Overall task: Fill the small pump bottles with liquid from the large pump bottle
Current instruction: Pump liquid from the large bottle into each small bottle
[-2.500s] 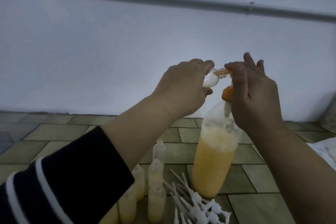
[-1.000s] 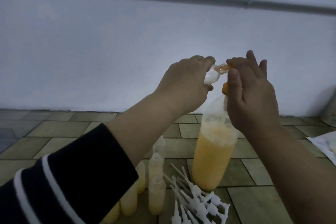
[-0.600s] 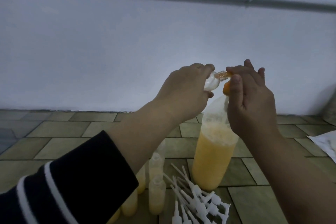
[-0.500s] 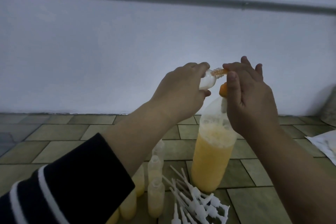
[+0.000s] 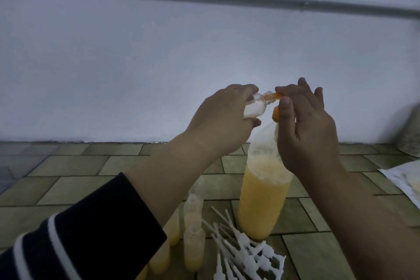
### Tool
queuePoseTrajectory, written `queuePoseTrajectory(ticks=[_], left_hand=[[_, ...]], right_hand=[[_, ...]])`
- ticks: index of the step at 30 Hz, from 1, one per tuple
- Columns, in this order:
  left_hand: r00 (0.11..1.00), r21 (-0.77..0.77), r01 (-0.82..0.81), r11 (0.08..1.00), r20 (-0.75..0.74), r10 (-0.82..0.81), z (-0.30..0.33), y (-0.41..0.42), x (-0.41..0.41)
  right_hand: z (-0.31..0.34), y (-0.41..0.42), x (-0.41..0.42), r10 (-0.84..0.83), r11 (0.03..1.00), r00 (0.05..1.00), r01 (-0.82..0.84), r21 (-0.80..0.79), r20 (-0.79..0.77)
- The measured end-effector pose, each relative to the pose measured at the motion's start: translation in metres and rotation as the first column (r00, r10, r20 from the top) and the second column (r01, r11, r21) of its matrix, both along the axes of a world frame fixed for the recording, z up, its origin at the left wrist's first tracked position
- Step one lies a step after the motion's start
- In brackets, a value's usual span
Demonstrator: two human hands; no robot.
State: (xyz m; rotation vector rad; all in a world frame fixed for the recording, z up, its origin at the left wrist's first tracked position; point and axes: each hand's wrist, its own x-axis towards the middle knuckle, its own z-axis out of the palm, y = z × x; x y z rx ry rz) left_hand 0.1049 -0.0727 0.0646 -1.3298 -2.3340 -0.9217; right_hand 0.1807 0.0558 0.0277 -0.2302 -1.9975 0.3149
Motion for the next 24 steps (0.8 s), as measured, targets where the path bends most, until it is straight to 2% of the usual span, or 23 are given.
queuePoseTrajectory(ticks=[9, 15, 24], left_hand=[[0.997, 0.08, -0.004, 0.997, 0.071, -0.002, -0.002, -0.004, -0.001], [0.999, 0.062, 0.003, 0.998, 0.042, -0.006, -0.005, -0.006, 0.002], [0.999, 0.085, -0.009, 0.996, 0.037, 0.006, -0.005, -0.009, 0.002]], right_hand=[[0.018, 0.003, 0.003, 0.017, 0.999, 0.999, -0.019, 0.037, 0.045], [0.001, -0.004, -0.005, 0.019, 1.0, 0.999, -0.019, 0.002, -0.042], [0.012, -0.005, 0.001, 0.008, 0.998, 1.0, -0.009, 0.064, 0.015]])
